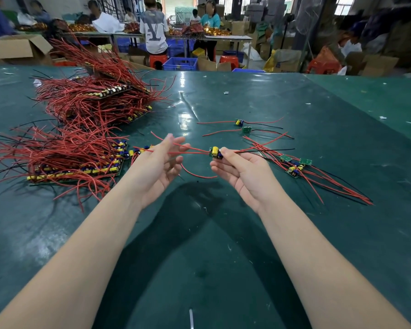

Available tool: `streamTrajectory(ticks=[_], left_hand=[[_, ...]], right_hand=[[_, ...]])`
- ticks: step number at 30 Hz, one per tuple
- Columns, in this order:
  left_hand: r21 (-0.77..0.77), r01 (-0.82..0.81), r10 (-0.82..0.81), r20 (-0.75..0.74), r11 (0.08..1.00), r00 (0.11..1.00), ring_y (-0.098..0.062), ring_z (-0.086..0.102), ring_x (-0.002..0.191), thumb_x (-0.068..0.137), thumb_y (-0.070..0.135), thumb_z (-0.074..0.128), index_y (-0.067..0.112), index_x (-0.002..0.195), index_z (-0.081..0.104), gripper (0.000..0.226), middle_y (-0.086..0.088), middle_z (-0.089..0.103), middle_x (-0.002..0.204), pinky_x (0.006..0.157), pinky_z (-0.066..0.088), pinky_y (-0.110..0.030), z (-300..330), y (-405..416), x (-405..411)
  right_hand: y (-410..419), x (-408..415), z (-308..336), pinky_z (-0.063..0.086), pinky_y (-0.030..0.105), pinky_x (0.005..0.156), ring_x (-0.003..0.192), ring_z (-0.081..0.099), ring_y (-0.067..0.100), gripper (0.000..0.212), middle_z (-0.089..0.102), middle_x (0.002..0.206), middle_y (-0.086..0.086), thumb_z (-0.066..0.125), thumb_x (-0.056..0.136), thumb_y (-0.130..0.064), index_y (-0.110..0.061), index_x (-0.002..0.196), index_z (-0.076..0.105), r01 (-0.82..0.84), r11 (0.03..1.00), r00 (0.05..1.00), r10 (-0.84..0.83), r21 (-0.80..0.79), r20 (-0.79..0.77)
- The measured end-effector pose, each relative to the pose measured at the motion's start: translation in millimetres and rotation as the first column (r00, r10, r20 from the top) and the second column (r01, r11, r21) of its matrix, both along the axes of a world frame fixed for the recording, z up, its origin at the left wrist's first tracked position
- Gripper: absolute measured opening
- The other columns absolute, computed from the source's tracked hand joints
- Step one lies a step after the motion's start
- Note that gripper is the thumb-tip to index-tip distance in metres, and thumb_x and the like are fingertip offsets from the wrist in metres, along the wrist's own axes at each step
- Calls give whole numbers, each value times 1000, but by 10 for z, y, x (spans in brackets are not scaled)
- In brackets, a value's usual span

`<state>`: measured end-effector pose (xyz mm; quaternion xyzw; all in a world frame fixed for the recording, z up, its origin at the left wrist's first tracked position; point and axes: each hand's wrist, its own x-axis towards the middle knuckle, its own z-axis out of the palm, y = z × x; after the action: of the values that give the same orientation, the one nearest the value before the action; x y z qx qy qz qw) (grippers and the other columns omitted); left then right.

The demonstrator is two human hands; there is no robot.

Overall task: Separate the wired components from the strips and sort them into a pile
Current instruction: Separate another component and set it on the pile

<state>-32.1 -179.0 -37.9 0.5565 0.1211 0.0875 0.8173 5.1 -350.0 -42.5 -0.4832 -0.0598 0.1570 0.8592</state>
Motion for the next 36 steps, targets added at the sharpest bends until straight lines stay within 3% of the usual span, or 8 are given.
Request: streamTrajectory(ticks=[3,8,11,15,20,23,30,36], left_hand=[[-112,-9,17,73,994,997,-1,58,59,95,11,56,8,92,66,11,0,72,80,53,45,-7,1,-1,-8],[-244,9,28,148,970,989,-9,71,75,92,-3,54,1,88,66,14,-5,72,79,68,53,-11,20,-18,-41],[-267,-16,62,164,963,985,-10,71,77,93,0,55,1,91,68,14,-6,73,82,67,53,-12,12,-43,-51],[-181,-90,117,143,979,983,-8,70,76,95,12,57,8,91,68,12,-2,74,81,66,54,-15,1,-40,-43],[-254,-158,202,156,954,967,-16,72,79,93,-1,55,0,93,65,10,-7,74,79,70,56,-19,-13,1,-44],[-195,-164,194,143,967,971,-16,72,74,91,-6,55,-2,91,65,10,-8,73,75,67,56,-18,-4,20,-41],[-190,-208,232,116,960,966,-13,72,73,97,6,54,-1,89,65,16,-6,73,74,63,55,-15,7,18,-42],[-189,-302,324,99,935,941,-15,72,69,94,-1,55,-4,84,63,13,-9,71,72,60,54,-15,-9,4,-43]], right_hand=[[-4,6,2,57,22,61,68,72,20,11,74,77,12,62,91,-3,8,94,63,-21,1000,999,22,17,-30],[-8,16,-6,56,21,60,69,72,19,13,73,77,13,62,91,-4,8,96,63,-25,998,997,29,56,-70],[2,11,-14,56,21,60,69,72,19,12,74,78,13,63,91,-5,7,94,64,-38,997,995,43,64,-85],[22,5,-16,56,20,60,69,72,19,13,74,79,13,62,91,-4,7,96,64,-53,997,995,57,58,-80],[10,8,-20,56,20,60,67,71,18,11,73,77,12,62,91,-3,7,92,65,-38,999,998,38,4,-49],[-7,8,-15,56,20,60,66,71,18,12,73,75,11,62,91,-4,7,88,65,-8,1000,999,8,-20,-31],[5,-3,-15,56,21,62,66,70,18,11,73,75,11,61,91,-3,6,86,66,34,998,999,-34,-58,5],[28,-10,-35,57,22,64,69,70,19,10,73,80,11,62,91,-2,5,87,67,57,995,998,-54,-80,38]])
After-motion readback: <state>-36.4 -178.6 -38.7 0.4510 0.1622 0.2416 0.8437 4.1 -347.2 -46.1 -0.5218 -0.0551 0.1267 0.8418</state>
